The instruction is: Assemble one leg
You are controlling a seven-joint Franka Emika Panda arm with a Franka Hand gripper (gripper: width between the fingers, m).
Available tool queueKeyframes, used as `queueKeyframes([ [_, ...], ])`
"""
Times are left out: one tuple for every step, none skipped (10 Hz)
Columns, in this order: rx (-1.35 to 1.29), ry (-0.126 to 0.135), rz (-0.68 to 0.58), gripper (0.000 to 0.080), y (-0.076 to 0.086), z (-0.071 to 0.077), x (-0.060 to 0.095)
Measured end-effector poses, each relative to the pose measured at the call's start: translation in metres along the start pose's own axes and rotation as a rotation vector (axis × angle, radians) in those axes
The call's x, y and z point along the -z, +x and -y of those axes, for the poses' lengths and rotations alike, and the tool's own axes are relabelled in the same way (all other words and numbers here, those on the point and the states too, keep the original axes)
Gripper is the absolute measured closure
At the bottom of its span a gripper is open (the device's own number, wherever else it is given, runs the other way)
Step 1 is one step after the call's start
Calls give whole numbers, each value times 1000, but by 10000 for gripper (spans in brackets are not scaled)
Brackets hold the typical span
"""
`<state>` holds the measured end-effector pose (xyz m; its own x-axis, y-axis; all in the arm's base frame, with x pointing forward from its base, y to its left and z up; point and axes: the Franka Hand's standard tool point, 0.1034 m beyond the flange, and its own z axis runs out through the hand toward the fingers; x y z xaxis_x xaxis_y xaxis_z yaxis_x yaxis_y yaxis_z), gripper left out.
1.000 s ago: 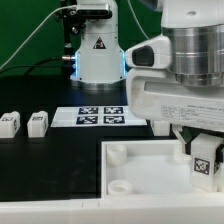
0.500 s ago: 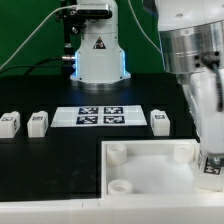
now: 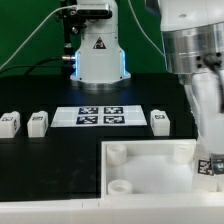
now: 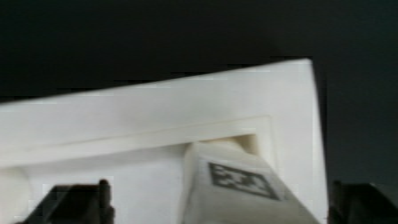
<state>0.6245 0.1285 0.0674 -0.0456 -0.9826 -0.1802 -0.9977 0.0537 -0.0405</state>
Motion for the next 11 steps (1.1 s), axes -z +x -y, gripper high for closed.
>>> queueKeyframes([
  [124,-29,-1,177,0,0,0],
  [359,-64,-8,154,0,0,1],
  [501,-77,-2,151,-1,1,-1],
  [545,-75,-2,151,-1,2,-1],
  [676,-76,1,150,0,2,-1],
  [771,-77,3,150,1,2,-1],
  [891,-77,8,150,1,2,-1],
  [1017,-85,2,150,3,2,0],
  [1195,-102,-37,150,4,8,4],
  [1265,-98,-65,150,1,12,5],
  [1223,-94,-61,150,0,11,5],
])
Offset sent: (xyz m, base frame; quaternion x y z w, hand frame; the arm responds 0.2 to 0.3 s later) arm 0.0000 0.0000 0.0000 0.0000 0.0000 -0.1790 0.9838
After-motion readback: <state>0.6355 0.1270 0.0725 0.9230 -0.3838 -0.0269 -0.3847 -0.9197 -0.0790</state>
